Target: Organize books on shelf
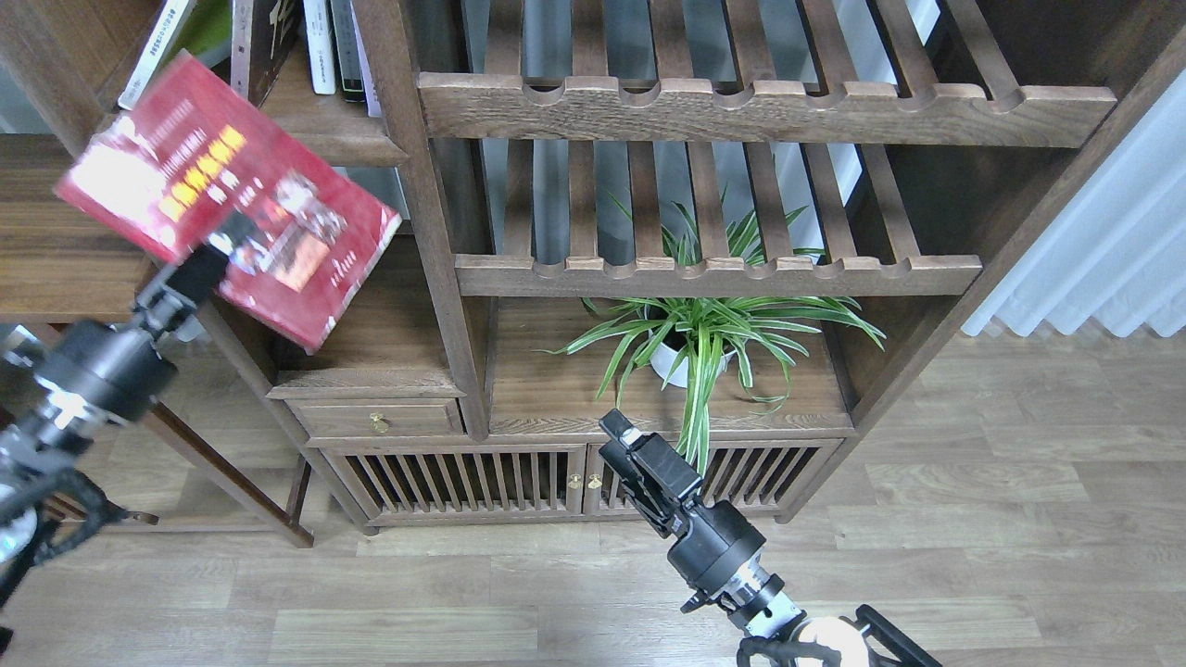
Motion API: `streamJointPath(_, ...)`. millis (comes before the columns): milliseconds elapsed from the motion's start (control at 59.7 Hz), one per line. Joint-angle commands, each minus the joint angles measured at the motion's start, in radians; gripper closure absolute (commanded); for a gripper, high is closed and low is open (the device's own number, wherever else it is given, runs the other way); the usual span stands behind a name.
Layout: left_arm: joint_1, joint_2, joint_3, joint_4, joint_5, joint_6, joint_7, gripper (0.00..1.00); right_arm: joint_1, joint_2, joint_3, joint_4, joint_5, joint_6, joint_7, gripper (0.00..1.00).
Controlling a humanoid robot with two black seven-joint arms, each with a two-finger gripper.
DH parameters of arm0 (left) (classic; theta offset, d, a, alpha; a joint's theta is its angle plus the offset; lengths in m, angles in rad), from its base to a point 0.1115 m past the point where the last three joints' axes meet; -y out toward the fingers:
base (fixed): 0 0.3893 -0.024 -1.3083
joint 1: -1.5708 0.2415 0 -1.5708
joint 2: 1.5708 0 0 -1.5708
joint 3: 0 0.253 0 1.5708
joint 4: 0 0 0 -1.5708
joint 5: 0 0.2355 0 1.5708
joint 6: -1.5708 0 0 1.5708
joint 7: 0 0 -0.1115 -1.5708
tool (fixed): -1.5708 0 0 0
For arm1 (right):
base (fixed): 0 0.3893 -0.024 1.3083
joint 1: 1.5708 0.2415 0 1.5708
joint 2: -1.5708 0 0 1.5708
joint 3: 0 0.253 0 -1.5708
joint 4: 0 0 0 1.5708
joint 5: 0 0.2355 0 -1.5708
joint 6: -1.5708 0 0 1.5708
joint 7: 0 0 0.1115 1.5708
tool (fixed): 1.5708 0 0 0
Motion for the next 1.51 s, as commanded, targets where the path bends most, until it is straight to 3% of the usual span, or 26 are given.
streamJointPath(0,-0.021,0.011,-0.023,-0.001,-0.001,0.000,0.001,0.95,0.000,0.000,0.000,0.000,0.000,0.000,0.000,0.18)
streamJointPath(452,-0.070,0.126,-0.089,0.000,-0.039,0.000,0.001,0.95,-0.002,0.000,0.000,-0.005,0.000,0.000,0.000,0.18)
streamJointPath(519,-0.131,0.178,-0.098,0.005,-0.039,0.000,0.005,0.95,-0.002,0.000,0.000,-0.005,0.000,0.000,0.000,0.18)
streamJointPath(837,-0.214,0.198,-0.109,0.039,-0.038,0.000,0.016,0.95,-0.002,0.000,-0.002,-0.003,-0.001,0.000,0.000,0.18)
streamJointPath(1491,-0.264,0.231,-0.153,0.045,-0.084,0.000,0.015,0.94,-0.002,0.000,0.002,-0.005,-0.001,0.000,0.000,0.17)
